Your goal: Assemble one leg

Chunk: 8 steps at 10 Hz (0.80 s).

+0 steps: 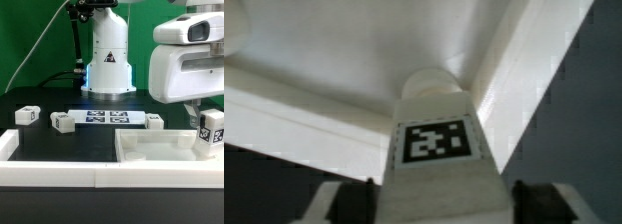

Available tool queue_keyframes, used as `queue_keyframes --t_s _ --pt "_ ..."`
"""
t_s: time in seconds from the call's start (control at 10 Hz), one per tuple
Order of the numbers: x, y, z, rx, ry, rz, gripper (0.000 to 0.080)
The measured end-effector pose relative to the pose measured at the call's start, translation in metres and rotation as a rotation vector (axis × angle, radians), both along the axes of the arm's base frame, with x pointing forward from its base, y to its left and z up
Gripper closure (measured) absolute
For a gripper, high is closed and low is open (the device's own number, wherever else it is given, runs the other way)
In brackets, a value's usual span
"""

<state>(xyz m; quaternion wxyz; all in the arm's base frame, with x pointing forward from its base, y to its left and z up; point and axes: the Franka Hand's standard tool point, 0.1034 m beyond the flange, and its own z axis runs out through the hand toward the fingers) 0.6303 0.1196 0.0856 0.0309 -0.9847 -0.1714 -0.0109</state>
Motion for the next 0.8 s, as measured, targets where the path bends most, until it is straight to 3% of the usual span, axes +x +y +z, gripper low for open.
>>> queue_keyframes --t_s 0.1,0.8 --pt "0.0000 0.0000 0.0000 0.001 0.000 -0.004 0.0509" --pt "-0.0013 -0.0032 -0.0010 0.012 0.030 -0.872 0.0509"
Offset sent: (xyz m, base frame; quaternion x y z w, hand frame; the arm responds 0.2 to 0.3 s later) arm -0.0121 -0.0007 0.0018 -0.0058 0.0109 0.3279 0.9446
